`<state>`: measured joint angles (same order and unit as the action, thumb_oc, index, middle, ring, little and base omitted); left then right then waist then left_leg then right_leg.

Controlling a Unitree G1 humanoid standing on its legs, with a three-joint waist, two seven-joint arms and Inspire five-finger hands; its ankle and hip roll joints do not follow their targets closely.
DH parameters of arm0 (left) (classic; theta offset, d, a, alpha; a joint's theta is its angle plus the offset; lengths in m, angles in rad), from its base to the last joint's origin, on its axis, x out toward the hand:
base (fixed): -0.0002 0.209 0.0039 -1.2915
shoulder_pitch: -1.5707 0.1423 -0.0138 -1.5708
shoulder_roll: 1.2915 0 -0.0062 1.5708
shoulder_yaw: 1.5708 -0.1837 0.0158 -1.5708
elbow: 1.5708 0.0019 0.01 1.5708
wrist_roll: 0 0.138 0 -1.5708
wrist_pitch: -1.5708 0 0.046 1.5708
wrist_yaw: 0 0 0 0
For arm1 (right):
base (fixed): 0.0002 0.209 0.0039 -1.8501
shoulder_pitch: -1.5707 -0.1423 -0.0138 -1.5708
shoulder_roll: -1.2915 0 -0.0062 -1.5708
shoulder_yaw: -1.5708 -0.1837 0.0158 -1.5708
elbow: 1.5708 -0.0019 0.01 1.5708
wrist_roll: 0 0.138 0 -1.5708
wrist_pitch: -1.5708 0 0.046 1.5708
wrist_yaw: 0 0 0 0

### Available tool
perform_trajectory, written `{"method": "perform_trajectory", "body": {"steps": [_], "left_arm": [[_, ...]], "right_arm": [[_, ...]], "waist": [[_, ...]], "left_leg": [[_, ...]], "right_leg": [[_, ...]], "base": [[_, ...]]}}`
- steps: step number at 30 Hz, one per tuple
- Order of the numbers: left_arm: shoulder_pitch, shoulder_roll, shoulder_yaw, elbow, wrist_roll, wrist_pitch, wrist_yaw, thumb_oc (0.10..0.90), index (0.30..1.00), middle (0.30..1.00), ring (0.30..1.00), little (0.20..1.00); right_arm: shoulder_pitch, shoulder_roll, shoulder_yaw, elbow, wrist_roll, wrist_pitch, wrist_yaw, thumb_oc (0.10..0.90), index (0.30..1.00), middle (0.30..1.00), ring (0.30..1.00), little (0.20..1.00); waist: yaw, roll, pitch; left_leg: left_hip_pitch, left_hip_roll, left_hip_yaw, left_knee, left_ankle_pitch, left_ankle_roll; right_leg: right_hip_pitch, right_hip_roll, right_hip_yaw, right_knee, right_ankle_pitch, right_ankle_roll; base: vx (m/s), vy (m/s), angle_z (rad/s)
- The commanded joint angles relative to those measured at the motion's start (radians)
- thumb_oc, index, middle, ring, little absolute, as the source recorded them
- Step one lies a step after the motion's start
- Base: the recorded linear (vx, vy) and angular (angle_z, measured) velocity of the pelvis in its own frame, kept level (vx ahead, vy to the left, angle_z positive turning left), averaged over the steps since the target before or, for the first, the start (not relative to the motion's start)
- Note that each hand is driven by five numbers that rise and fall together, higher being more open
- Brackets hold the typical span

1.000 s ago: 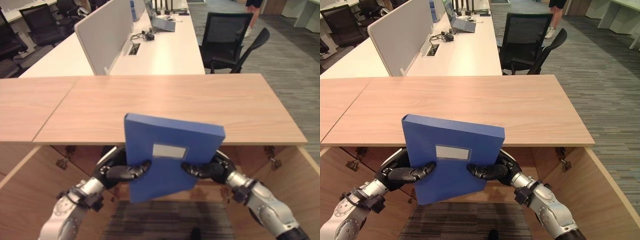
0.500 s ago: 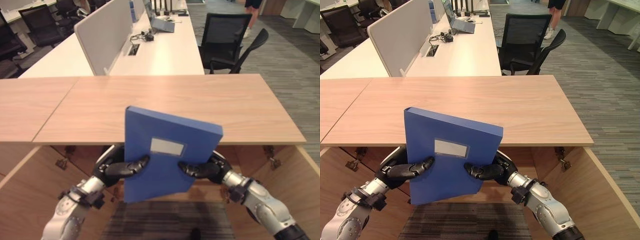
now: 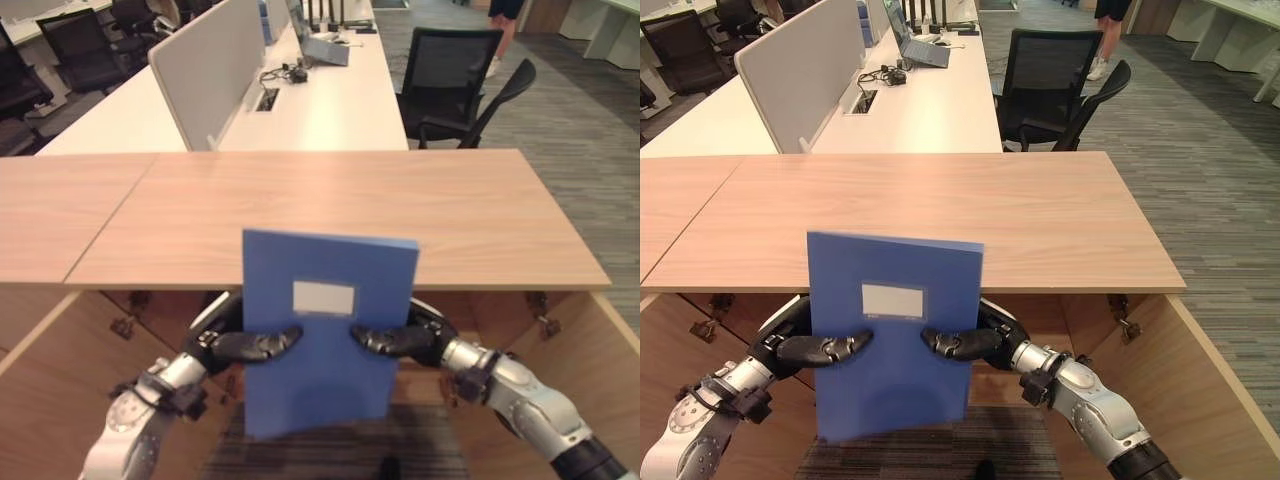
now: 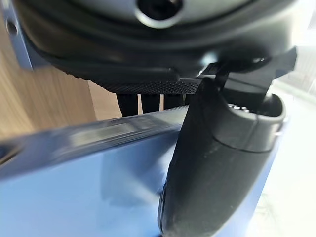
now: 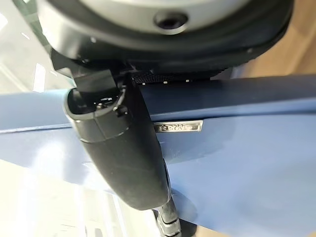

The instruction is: Put the empty folder in the office cabinet

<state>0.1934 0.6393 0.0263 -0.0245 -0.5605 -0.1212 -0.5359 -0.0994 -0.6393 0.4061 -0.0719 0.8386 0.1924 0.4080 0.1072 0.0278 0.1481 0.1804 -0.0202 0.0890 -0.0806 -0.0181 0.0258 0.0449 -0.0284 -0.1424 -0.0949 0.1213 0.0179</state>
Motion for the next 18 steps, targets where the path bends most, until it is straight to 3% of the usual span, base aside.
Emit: {"method": "perform_trajectory", "body": {"steps": [1,8,10,14,18], "left_arm": [[-0.048,0.123,-0.007,0.087,0.242,-0.105,0.072,0.8,0.9,0.9,0.9,0.9],[-0.003,0.057,-0.036,0.344,0.415,-0.094,0.129,0.8,0.9,0.9,0.9,0.9],[-0.014,0.008,-0.079,0.497,0.508,-0.084,0.149,0.8,0.9,0.9,0.9,0.9],[-0.027,-0.029,-0.129,0.616,0.586,-0.082,0.166,0.8,0.9,0.9,0.9,0.9],[-0.064,-0.111,-0.207,0.857,0.727,-0.069,0.224,0.8,0.9,0.9,0.9,0.9]], "right_arm": [[-0.162,0.077,0.049,-0.14,0.038,-0.087,0.18,0.4,0.3,0.3,0.3,0.3],[-0.18,0.014,0.06,-0.139,-0.02,-0.097,0.183,0.4,0.3,0.3,0.3,0.3],[-0.184,0.005,0.082,-0.101,-0.048,-0.093,0.187,0.4,0.3,0.3,0.3,0.3],[-0.189,0.003,0.115,-0.064,-0.083,-0.097,0.191,0.4,0.3,0.3,0.3,0.3],[-0.192,0.031,0.169,0.02,-0.131,-0.112,0.172,0.4,0.3,0.3,0.3,0.3]], "waist": [[0.003,-0.028,-0.051],[0.012,-0.029,-0.048],[0.015,-0.028,-0.047],[0.017,-0.024,-0.046],[0.02,-0.022,-0.041]], "left_leg": [[-0.04,0.044,-0.062,-0.007,-0.024,-0.079],[-0.046,0.047,-0.064,-0.007,-0.021,-0.078],[-0.049,0.046,-0.067,-0.007,-0.02,-0.077],[-0.052,0.046,-0.07,-0.007,-0.019,-0.077],[-0.057,0.046,-0.075,-0.007,-0.015,-0.078]], "right_leg": [[0.127,-0.046,0.002,0.023,-0.151,0.094],[0.122,-0.046,-0.005,0.026,-0.154,0.095],[0.118,-0.045,-0.009,0.029,-0.155,0.095],[0.115,-0.044,-0.013,0.032,-0.159,0.094],[0.112,-0.042,-0.021,0.036,-0.165,0.093]], "base": [[0.0,0.0,0.0],[0.0,0.0,0.0],[0.0,0.001,0.05],[0.0,0.001,0.01],[0.0,0.0,0.01]]}}
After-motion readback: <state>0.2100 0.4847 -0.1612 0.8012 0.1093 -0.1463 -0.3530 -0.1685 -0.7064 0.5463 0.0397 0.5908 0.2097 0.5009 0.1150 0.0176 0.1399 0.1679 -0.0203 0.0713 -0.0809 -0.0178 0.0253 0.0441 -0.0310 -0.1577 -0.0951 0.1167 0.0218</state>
